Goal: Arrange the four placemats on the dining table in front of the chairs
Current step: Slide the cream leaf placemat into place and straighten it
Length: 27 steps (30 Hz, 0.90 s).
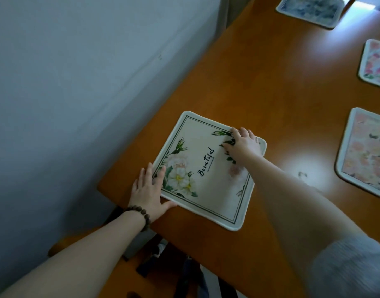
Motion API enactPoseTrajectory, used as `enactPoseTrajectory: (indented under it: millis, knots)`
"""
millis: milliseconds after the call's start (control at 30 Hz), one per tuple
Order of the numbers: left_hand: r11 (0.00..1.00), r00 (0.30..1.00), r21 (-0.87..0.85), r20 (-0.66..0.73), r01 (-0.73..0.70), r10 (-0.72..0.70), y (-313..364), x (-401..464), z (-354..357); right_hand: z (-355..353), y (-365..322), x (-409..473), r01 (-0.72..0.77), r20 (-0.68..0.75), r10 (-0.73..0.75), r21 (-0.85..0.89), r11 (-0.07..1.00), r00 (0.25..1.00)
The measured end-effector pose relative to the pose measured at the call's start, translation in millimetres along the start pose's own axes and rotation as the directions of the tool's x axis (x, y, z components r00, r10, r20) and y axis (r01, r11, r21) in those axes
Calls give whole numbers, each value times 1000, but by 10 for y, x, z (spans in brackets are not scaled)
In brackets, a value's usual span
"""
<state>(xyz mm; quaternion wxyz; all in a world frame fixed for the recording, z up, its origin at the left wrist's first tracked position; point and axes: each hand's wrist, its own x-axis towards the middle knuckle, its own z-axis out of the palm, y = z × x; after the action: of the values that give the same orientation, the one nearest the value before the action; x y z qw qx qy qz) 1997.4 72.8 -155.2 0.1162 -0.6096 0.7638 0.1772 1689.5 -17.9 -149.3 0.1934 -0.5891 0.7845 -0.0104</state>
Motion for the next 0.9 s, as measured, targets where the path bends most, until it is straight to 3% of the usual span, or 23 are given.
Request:
enactPoseTrajectory:
  millis: [167, 367, 533, 900]
  knots:
    - [998, 998, -24, 18, 52, -52, -98, 105, -136, 49, 205, -256, -9, -35, 9, -20, 1000, 999]
    - [995, 998, -82, -26, 61, -64, -158, 299, -242, 158, 376, -751, -183, -70, 183, 2, 983, 981]
    - [990, 997, -137, -74, -31, 21, -72, 389, -302, 293, 382, -1212, -305, -61, 307, 37, 952, 950]
    - [981, 985, -94, 6, -169, 171, -55, 340, -230, 606, -88, -2003, -482, -126, 474, -43, 875, 872]
